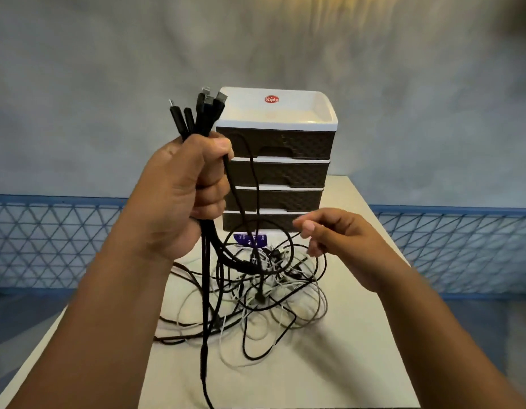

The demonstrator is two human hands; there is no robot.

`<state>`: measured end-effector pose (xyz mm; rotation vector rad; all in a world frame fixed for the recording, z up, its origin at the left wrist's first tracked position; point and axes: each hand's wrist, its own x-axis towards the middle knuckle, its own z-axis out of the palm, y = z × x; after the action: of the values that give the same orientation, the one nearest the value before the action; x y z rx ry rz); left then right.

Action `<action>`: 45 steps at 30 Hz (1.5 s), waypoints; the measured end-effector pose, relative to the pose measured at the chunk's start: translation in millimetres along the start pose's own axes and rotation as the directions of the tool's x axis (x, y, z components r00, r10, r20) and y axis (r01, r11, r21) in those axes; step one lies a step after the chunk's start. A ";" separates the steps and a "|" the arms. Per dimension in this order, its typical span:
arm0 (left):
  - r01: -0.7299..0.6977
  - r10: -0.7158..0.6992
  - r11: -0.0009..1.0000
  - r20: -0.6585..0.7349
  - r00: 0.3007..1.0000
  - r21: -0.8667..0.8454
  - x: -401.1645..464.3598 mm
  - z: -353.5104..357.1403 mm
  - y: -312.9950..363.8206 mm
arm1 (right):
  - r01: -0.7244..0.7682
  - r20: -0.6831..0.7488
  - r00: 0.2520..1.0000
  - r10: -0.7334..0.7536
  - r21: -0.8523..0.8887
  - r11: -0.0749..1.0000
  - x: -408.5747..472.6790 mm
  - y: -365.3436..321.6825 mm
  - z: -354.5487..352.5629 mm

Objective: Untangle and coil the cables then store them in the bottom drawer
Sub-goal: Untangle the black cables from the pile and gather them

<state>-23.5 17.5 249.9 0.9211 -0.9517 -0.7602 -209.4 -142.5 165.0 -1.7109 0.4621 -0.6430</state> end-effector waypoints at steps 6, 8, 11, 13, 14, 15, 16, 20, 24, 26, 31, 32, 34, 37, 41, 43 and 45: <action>0.071 -0.070 0.997 0.186 0.980 -0.003 -22.6 0.3 4.1 | -0.062 -0.220 0.975 0.036 -0.114 0.992 -11.4 -9.4 34.8; 0.094 -0.095 0.995 0.205 0.974 0.015 -29.1 -0.6 1.4 | -0.087 -0.199 0.978 0.065 -0.103 0.991 -16.5 -9.2 41.1; 0.127 -0.137 0.990 0.204 0.969 0.062 -40.9 -4.3 -4.1 | -0.106 -0.197 0.976 0.091 -0.069 0.992 -23.7 -7.0 48.7; 0.145 -0.169 0.981 0.209 0.963 0.125 -49.0 -5.0 -7.0 | -0.109 -0.193 0.977 0.094 -0.070 0.992 -25.3 -6.5 50.8; 0.146 -0.182 0.974 0.210 0.961 0.176 -53.2 -5.0 -7.8 | -0.113 -0.184 0.978 0.100 -0.061 0.992 -25.7 -6.7 51.8; 0.144 -0.193 0.961 0.206 0.959 0.235 -57.5 -4.3 -8.2 | -0.119 -0.174 0.978 0.111 -0.035 0.992 -25.6 -6.1 53.1; 0.144 -0.205 0.947 0.194 0.959 0.289 -62.4 -3.4 -8.2 | -0.130 -0.168 0.977 0.131 0.014 0.991 -26.2 -5.2 54.2; 0.173 -0.238 0.911 0.134 0.962 0.375 -78.3 0.9 -10.3 | -0.289 0.059 0.957 0.284 0.282 0.915 -43.5 -7.2 57.7; 0.227 -0.262 0.899 0.046 0.964 0.374 -94.3 5.8 -18.9 | -0.376 0.485 0.857 0.177 0.352 0.857 -77.1 -8.3 65.3; 0.242 -0.264 0.900 0.013 0.964 0.362 -103.8 8.4 -24.2 | -0.261 0.482 0.873 0.081 0.321 0.910 -90.9 -8.9 64.7; 0.309 -0.286 0.898 -0.119 0.951 0.313 -126.6 8.2 -34.8 | -0.131 0.114 0.986 0.124 0.057 0.990 -93.5 -8.6 49.9; 0.324 -0.290 0.895 -0.154 0.945 0.305 -129.6 6.9 -37.8 | -0.140 0.001 0.990 0.141 -0.046 0.989 -89.9 -5.7 46.0; 0.358 -0.297 0.883 -0.230 0.927 0.303 -136.0 4.6 -45.4 | -0.161 -0.172 0.978 0.120 -0.253 0.954 -84.6 -1.2 39.4; 0.417 -0.313 0.865 -0.348 0.884 0.280 -140.9 1.7 -58.8 | -0.200 -0.259 0.962 0.089 -0.440 0.876 -77.4 1.7 30.2; 0.482 -0.343 0.836 -0.439 0.831 0.260 -136.6 -4.0 -78.2 | -0.186 -0.244 0.969 0.030 -0.649 0.738 -61.9 5.0 21.4; 0.514 -0.358 0.817 -0.470 0.807 0.261 -129.8 -8.5 -89.9 | -0.186 -0.235 0.972 0.017 -0.719 0.669 -51.7 6.8 17.9; 0.540 -0.366 0.803 -0.506 0.781 0.252 -122.0 -12.4 -101.7 | -0.181 -0.218 0.976 0.012 -0.779 0.600 -41.4 8.6 17.1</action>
<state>-74.0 83.5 114.1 1.6451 -0.4695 -0.7388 -230.0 -106.1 146.8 -2.4605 1.1080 -0.5481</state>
